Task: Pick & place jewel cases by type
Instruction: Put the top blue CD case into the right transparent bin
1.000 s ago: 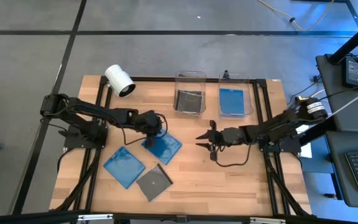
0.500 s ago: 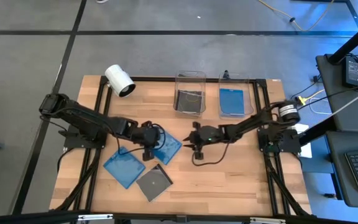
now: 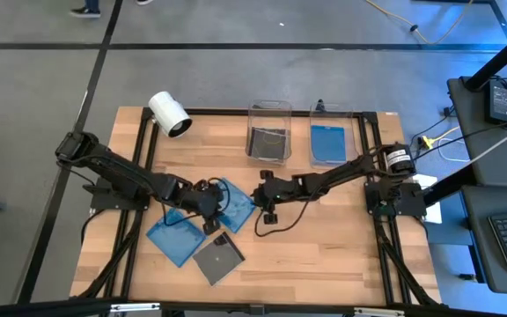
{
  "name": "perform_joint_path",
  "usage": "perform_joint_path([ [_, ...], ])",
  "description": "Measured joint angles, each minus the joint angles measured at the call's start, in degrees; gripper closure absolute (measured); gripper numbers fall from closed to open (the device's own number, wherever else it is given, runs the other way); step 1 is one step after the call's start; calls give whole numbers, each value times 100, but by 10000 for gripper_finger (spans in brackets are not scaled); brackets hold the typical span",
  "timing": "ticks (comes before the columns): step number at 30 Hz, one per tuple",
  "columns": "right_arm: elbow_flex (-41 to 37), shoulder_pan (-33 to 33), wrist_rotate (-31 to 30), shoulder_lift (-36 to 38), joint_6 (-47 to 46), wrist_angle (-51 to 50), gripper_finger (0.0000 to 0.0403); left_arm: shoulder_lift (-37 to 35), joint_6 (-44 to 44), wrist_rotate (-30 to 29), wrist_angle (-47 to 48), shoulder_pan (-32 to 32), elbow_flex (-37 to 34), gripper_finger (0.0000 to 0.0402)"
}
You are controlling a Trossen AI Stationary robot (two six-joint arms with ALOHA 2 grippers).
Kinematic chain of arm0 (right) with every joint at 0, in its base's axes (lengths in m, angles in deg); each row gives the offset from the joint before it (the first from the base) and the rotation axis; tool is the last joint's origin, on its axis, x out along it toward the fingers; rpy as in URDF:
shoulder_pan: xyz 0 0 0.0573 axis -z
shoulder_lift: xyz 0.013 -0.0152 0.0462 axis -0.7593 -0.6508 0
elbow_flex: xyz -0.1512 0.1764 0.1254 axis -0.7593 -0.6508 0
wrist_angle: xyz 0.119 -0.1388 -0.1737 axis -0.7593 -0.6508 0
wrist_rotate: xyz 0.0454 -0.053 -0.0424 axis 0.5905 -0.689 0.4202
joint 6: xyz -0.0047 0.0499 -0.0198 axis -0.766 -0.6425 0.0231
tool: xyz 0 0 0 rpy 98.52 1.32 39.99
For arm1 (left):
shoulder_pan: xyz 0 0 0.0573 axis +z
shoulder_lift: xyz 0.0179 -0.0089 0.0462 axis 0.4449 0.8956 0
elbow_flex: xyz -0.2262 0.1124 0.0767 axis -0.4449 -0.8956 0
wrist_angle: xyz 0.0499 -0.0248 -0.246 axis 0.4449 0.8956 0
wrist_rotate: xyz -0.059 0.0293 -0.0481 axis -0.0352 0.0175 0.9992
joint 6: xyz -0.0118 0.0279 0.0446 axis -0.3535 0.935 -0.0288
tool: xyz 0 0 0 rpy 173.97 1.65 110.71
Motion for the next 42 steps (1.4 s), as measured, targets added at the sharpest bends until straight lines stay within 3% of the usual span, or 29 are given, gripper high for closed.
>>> perform_joint_path([
  [3, 74, 202, 89, 3, -832, -15, 279, -4, -1599, -138, 46, -127, -106, 245],
  [5, 74, 364, 440, 3, -1127, -17, 279, -4, -2122, -150, 41, -200, -180, 230],
  [8, 74, 488, 922, 3, -1130, -11, 279, -4, -2382, -175, 91, -343, -312, 216],
  [13, 74, 501, 948, 3, -1135, 20, 279, -4, -2308, -178, 88, -511, -627, 208],
  [26, 74, 631, 793, -214, -2377, 158, 279, 472, 1639, -759, -32, -584, -893, 215],
  [38, 72, 854, 937, -580, -2808, 164, 279, 1043, 3412, -1904, -412, -595, -866, 216],
  [42, 72, 862, 1105, -580, -2807, 160, 279, 1054, 4612, -2137, -726, -592, -892, 216],
])
